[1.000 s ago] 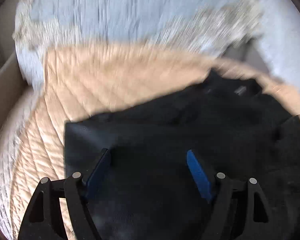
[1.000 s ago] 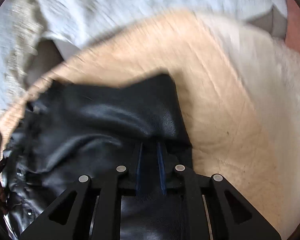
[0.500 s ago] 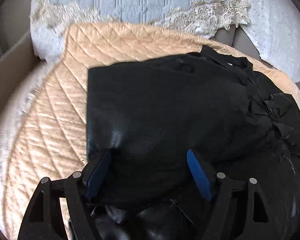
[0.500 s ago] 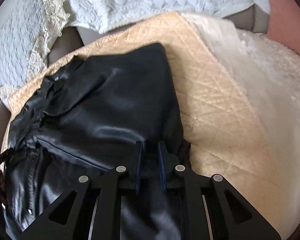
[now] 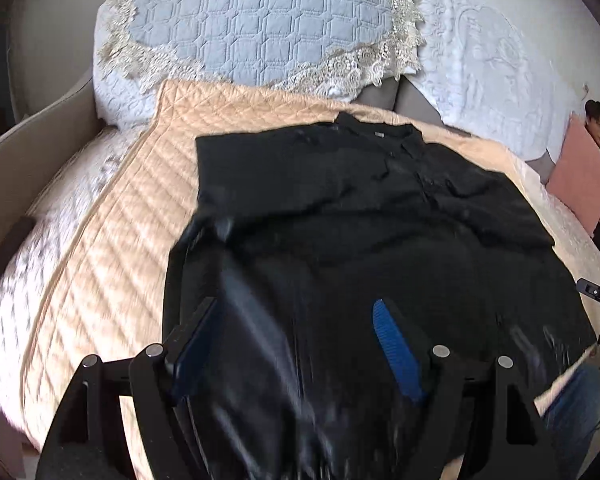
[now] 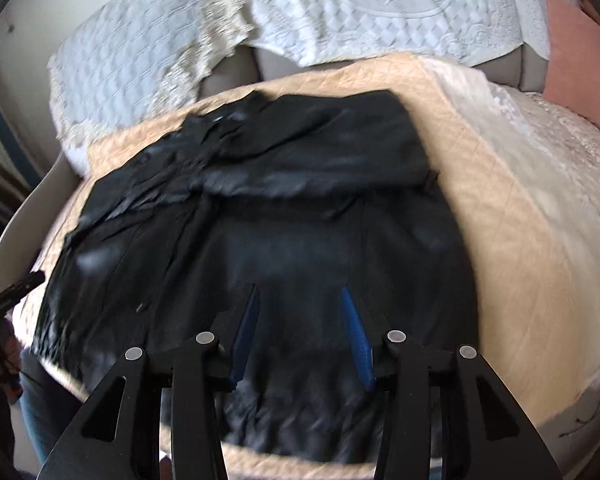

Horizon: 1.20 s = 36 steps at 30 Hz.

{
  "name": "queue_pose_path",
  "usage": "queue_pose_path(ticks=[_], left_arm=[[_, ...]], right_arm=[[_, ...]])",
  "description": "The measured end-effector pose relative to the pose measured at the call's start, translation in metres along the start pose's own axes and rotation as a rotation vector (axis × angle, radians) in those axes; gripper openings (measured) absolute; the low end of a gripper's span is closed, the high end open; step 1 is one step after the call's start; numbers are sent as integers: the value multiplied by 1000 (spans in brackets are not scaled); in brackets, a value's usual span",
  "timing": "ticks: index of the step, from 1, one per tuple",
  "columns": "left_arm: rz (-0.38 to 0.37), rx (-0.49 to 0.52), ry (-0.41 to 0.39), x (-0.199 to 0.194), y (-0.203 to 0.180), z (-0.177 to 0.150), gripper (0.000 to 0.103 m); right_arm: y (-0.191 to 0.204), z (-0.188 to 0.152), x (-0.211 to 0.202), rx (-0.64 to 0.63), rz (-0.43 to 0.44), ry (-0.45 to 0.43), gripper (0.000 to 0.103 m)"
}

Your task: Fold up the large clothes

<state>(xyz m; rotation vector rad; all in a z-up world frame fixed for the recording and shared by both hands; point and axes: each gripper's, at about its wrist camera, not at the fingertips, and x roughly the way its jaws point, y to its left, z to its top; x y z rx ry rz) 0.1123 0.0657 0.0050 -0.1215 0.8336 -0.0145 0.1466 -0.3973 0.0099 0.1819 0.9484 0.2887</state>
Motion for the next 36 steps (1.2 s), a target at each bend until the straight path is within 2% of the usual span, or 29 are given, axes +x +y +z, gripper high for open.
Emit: queue_pose_path(ticks=[4, 7, 24, 36], left_arm=[[-6, -5, 12, -15, -3, -19, 79], [-11, -12, 13, -20, -2, -22, 79], [16, 45, 14, -30, -24, -30, 79], [35, 45, 22, -30, -21, -35, 79]], right_arm=[[11, -14, -6, -18, 27, 8, 44], [15, -18, -11, -24, 38, 8, 51], [21, -29, -27, -24, 42, -25, 53], [25, -30, -25, -37, 32, -21, 56]])
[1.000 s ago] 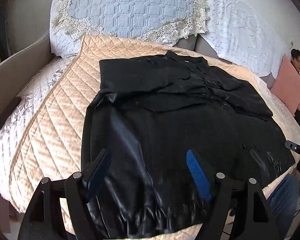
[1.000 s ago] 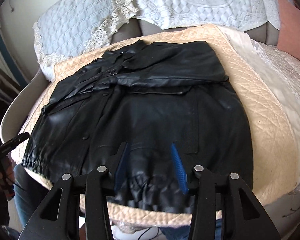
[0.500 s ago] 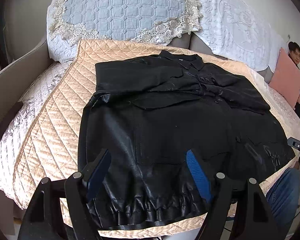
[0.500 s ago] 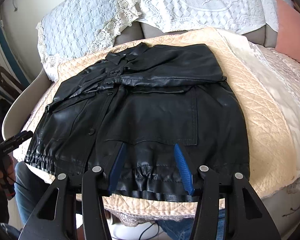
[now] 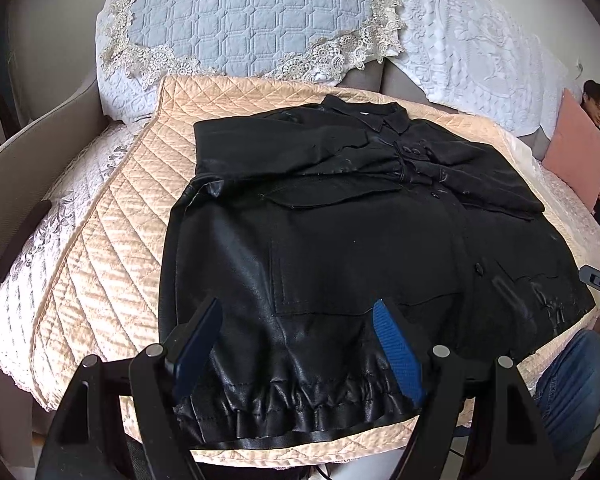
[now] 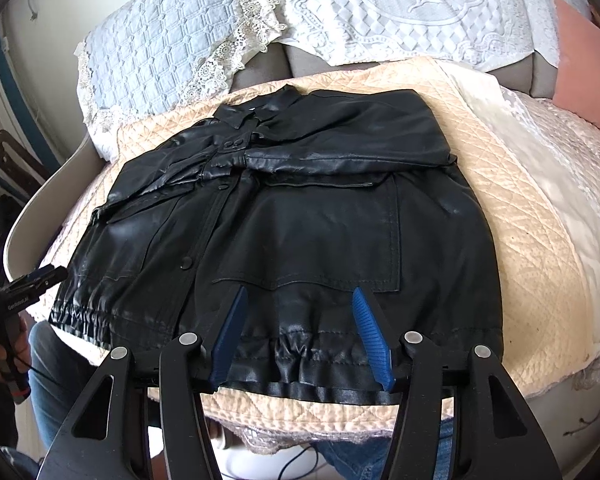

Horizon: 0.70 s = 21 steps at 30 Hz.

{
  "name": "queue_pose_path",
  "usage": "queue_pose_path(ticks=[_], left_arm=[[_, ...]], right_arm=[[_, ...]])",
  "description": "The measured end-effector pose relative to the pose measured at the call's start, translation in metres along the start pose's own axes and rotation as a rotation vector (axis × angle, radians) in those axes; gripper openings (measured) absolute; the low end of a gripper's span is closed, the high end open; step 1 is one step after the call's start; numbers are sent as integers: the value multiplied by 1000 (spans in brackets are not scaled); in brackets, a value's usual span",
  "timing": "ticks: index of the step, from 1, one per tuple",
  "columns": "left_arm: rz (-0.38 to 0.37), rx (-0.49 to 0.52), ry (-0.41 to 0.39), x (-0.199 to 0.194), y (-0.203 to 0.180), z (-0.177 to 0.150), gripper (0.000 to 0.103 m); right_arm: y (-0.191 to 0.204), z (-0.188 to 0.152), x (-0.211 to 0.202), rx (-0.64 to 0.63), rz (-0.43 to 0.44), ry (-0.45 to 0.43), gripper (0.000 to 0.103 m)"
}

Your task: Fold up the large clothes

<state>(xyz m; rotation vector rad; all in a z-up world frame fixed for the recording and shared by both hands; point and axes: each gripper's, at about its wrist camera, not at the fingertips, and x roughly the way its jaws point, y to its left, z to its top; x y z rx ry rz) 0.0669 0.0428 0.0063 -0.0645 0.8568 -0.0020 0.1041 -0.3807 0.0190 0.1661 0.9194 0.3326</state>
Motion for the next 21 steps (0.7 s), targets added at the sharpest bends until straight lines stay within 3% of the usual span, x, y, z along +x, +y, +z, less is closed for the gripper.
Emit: queue_pose_path(ticks=[10, 17, 21], left_arm=[[56, -14, 34, 13, 20, -6, 79], [88, -118, 75, 29, 69, -6, 79], [54, -172, 106, 43, 85, -8, 79]], right_arm=[[-19, -4, 8, 28, -35, 20, 56], [-70, 1, 10, 101, -118, 10, 57], [-107, 4, 16, 175, -140, -2, 57]])
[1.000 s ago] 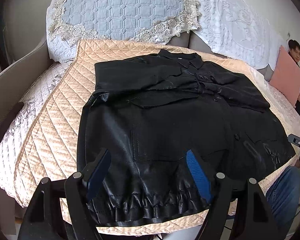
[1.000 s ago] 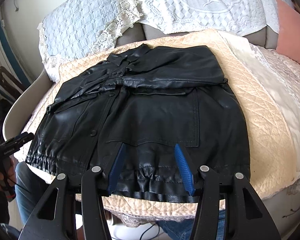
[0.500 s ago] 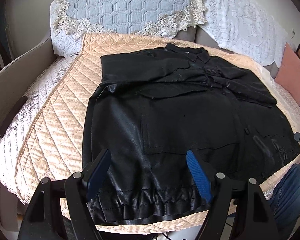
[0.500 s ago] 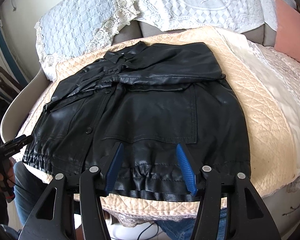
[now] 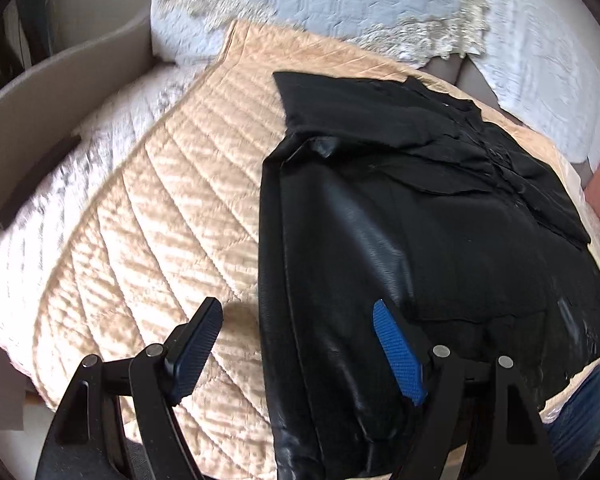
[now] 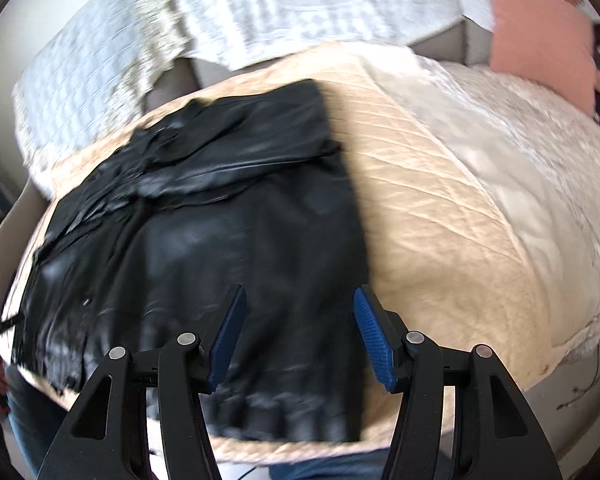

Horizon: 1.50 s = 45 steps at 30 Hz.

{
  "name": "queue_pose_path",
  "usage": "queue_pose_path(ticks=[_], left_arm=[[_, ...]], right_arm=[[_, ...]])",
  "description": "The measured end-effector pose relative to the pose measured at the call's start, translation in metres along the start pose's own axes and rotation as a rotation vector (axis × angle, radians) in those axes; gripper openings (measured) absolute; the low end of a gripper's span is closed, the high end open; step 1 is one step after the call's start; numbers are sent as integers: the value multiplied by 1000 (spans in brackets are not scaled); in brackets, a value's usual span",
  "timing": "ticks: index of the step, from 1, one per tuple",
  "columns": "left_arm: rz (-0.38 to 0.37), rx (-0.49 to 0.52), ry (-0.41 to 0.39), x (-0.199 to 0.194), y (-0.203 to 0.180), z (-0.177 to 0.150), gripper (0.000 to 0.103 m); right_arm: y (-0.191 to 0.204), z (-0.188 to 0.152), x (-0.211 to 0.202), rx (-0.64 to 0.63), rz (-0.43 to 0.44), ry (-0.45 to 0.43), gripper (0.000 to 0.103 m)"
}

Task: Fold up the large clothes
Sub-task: 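Lift the hem with both tools and fold it toward the collar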

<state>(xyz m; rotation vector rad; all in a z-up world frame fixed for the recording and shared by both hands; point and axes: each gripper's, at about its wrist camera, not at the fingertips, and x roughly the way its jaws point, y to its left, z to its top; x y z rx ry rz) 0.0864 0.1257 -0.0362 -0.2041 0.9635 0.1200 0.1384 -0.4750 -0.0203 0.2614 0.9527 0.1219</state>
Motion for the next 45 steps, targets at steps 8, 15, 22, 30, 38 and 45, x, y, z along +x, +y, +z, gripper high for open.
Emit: queue_pose_path(ticks=[8, 15, 22, 30, 38, 45], left_arm=[[-103, 12, 0, -4, -18, -19, 79], [-151, -3, 7, -4, -25, -26, 74], [-53, -80, -10, -2, -9, -25, 21], [-48, -94, -8, 2, -3, -27, 16], [-30, 1, 25, 9, -23, -23, 36], [-31, 26, 33, 5, -20, -12, 5]], right_arm=[[-10, -14, 13, 92, 139, 67, 59], [-21, -25, 10, 217, 302, 103, 59], [-27, -24, 16, 263, 252, 125, 20], [-25, -24, 15, 255, 206, 124, 15], [-21, -22, 19, 242, 169, 150, 15], [-20, -16, 10, 262, 190, 142, 8]])
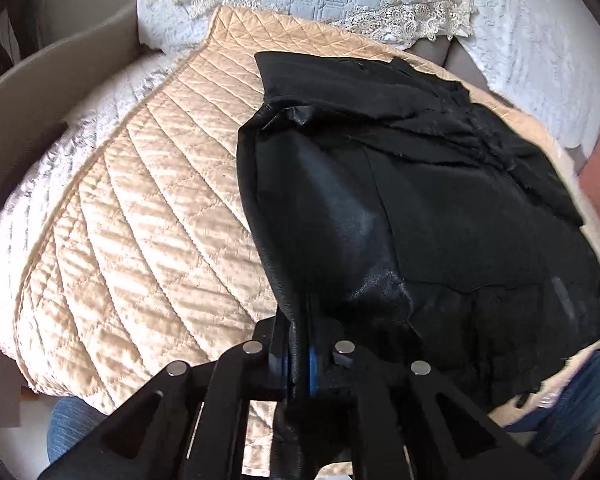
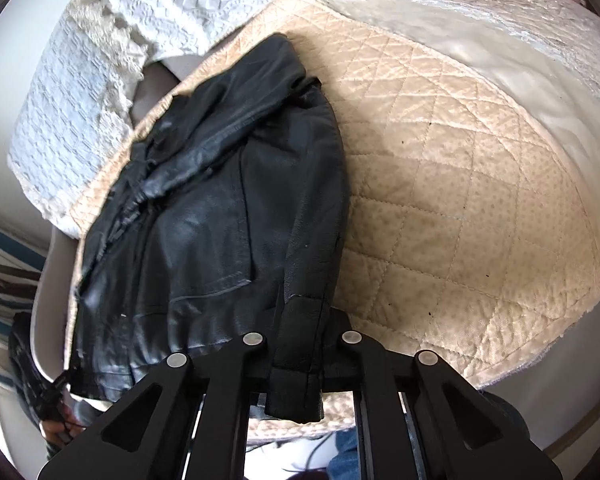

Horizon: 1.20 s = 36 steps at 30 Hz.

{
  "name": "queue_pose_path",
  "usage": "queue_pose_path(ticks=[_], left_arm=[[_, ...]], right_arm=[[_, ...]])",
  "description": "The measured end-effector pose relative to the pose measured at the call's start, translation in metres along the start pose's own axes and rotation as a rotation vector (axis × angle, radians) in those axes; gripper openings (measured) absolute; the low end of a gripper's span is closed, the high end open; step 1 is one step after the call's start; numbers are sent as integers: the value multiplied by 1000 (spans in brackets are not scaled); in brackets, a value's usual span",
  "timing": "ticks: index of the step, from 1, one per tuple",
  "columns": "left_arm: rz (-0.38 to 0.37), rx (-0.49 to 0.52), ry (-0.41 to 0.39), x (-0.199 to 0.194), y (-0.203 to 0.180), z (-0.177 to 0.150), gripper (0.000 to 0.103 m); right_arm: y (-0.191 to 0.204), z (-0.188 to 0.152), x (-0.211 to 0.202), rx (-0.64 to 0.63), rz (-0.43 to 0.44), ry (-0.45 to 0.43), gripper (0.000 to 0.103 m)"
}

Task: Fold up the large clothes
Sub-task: 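Lift the hem with both tools and fold it toward the collar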

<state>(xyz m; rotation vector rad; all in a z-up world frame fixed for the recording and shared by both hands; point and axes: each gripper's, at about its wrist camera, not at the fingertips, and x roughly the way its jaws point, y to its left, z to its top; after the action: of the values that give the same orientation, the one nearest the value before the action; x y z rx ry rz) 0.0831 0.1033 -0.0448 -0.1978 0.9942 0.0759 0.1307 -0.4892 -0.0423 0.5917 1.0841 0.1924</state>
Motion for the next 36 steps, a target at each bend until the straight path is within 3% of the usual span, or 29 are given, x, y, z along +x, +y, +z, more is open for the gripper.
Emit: queue_pose_path(ticks=[6, 13, 19, 22, 27, 32, 36], left_arm=[[-107, -60, -91, -52, 22, 4, 5], [-141, -95, -50, -49, 34, -17, 5], [-232, -137, -108, -70, 34, -13, 5], [-297, -183, -146, -76, 33, 7, 5], [-342, -234, -210, -70, 29, 53, 5], [-345, -274, -247, -43, 24, 112, 5], [-301, -282, -212, -6, 13, 168, 5]], right_arm=[[2, -8, -41, -5, 107, -45, 7], [-10, -21, -46, 39, 146, -29, 7], [9, -4, -59, 27, 230, -66, 7], [20, 13, -63, 36, 293, -101, 7], [41, 64, -59, 47, 350, -160, 7], [57, 134, -25, 62, 345, -156, 7], [67, 192, 25, 82, 281, -107, 7]])
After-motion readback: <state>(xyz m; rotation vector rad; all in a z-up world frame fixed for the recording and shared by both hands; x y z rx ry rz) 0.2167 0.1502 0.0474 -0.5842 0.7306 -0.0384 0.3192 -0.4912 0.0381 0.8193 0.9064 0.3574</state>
